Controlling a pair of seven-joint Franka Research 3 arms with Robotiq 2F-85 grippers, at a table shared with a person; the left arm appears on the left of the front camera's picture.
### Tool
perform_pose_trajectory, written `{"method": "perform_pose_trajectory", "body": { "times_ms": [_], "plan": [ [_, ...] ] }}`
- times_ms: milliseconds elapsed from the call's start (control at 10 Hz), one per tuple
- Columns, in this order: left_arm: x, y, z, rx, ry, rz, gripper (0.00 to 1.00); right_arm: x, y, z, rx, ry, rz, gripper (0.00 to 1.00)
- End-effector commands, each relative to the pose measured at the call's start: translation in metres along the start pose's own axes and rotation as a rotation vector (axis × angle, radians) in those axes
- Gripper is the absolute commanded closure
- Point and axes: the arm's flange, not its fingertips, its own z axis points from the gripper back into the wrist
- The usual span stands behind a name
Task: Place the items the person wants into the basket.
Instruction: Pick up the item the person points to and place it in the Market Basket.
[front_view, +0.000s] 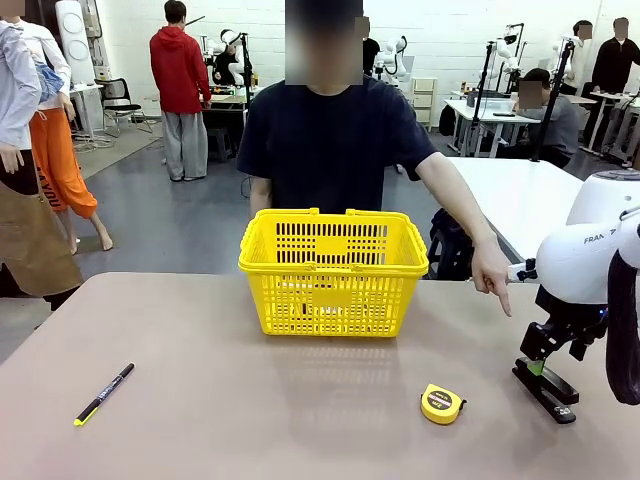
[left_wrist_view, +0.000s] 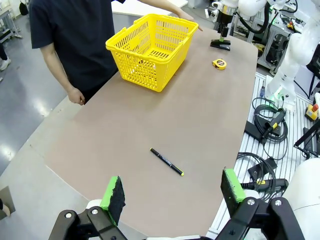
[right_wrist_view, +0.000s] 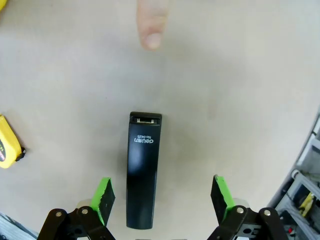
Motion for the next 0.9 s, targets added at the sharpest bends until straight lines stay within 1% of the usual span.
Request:
{"method": "perform_pose_trajectory", "body": {
  "times_ms": [0,300,500,700,800],
  "plan": [
    [-0.0009,0.0,0.0011,0.0,-0.014,-0.022,0.0,0.0047,0.007,-0.0078,-0.037,0.023,-0.004,0.0],
    [-0.0009,0.0,0.0011,0.0,-0.014,-0.022,0.0,0.0016,0.0095,-0.0129,-0.034,0.045,0.017,0.0],
    [-0.0009,0.0,0.0011,0.0,-0.014,-0.022,0.0,0.0,0.0067,-0.0116,-0.009,0.087,0.008,0.0],
    [-0.0009,0.0,0.0011,0.0,-0.014,-0.022,0.0,0.0015,0.0063,-0.0117,0.005,0.097,0.011,0.0],
    [-0.0009,0.0,0.0011,0.0,-0.014,-0.022,0.0,0.0019,0.0064,-0.0116,0.01,0.104,0.017,0.43]
  ]
}}
